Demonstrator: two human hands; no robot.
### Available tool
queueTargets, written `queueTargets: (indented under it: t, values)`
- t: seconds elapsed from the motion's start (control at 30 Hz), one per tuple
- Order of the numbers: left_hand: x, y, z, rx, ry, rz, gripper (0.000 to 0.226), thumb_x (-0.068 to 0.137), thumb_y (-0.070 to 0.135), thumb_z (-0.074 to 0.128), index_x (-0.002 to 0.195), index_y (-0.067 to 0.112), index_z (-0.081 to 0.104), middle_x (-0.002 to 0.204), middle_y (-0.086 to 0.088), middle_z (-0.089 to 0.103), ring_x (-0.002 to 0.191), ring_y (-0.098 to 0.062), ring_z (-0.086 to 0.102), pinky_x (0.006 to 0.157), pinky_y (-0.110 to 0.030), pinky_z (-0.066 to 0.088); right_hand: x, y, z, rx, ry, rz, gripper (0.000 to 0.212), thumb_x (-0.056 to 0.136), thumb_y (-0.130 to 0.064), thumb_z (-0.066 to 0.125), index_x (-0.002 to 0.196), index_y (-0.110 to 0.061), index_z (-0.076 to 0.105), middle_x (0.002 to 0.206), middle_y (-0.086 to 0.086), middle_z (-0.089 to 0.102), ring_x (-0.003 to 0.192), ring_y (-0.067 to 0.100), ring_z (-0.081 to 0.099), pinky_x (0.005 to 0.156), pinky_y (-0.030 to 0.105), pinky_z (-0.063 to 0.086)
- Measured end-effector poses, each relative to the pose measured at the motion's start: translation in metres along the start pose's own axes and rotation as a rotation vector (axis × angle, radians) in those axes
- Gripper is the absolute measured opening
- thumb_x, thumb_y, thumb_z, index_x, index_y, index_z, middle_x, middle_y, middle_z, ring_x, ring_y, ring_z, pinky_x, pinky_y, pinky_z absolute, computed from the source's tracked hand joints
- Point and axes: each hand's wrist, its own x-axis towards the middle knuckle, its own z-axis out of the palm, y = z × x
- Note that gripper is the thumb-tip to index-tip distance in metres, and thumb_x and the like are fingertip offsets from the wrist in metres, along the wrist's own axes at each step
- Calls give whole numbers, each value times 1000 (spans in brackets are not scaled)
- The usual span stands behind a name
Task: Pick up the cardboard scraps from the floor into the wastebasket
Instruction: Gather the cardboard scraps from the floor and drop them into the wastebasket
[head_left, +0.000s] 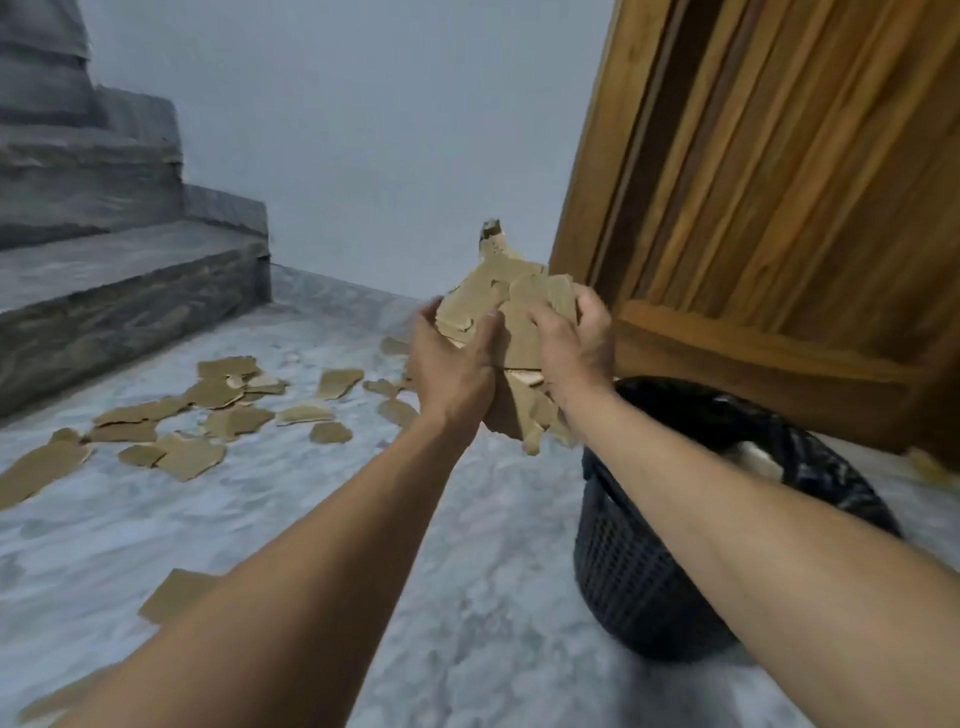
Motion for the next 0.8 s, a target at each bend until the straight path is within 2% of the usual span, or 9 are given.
queueTargets:
  t: [0.07, 0.13, 0.2, 0.33, 0.43, 0.53, 0.6, 0.67, 0.8]
  values:
    - [-18, 8, 48, -3, -101, 23, 51, 87, 34, 78, 127, 22, 48, 107, 12, 61, 98, -4, 62, 87, -16, 50, 17, 2, -52, -50, 91, -8, 21, 84, -34, 67, 101, -24, 68, 94, -6, 71, 85, 14, 65, 68, 29, 49]
    - [-35, 7, 90, 26, -201, 28, 55, 86, 35, 77, 131, 21, 48, 115, 5, 63, 106, -12, 63, 96, -31, 53, 29, 8, -99, -101, 156, -6, 21, 84, -32, 64, 103, -25, 68, 101, -4, 70, 91, 18, 65, 73, 34, 52]
    - [-52, 0, 123, 84, -299, 17, 56, 88, 35, 76, 133, 20, 48, 117, 4, 61, 109, -15, 61, 99, -35, 52, 34, 15, -142, -159, 188, 16, 22, 85, -27, 62, 106, -24, 66, 104, -4, 68, 93, 20, 63, 73, 34, 50]
    - [-79, -16, 165, 268, -473, -41, 53, 89, 27, 75, 136, 19, 51, 118, 2, 62, 114, -19, 61, 102, -40, 51, 32, 36, -214, -329, 170, 159, 16, 87, -19, 58, 103, -20, 61, 97, -4, 63, 88, 19, 59, 61, 30, 39]
    - [-90, -23, 171, 362, -592, -52, 54, 93, 21, 72, 143, 15, 51, 128, -3, 65, 119, -21, 62, 102, -37, 52, 29, 40, -243, -527, 127, 235, 30, 88, -18, 56, 117, -21, 61, 107, -6, 60, 91, 20, 56, 69, 30, 39]
    - [-89, -21, 153, 407, -551, 37, 46, 96, 22, 67, 140, 15, 55, 133, -4, 65, 117, -21, 64, 96, -28, 51, 29, 31, -248, -623, 135, 261, 46, 92, -23, 56, 138, -24, 52, 117, -6, 56, 95, 19, 54, 78, 30, 41]
    - [-86, -21, 127, 447, -460, 116, 37, 98, 25, 63, 134, 16, 61, 125, -2, 69, 111, -18, 67, 93, -30, 53, 25, 25, -236, -655, 110, 214, 47, 94, -25, 56, 140, -25, 49, 105, -7, 59, 91, 18, 55, 77, 31, 41]
    - [-82, -25, 91, 477, -376, 164, 32, 100, 29, 60, 130, 18, 62, 120, 0, 70, 107, -16, 67, 92, -31, 54, 19, 19, -211, -670, 75, 164, 45, 97, -26, 57, 141, -27, 48, 109, -8, 57, 91, 17, 52, 79, 31, 40]
    - [-79, -53, -16, 666, -232, 187, 41, 100, 39, 57, 136, 20, 60, 131, -1, 67, 117, -19, 62, 95, -30, 46, -6, 20, -132, -714, -89, -4, 45, 99, -33, 54, 143, -25, 47, 139, -1, 54, 122, 25, 54, 86, 32, 41]
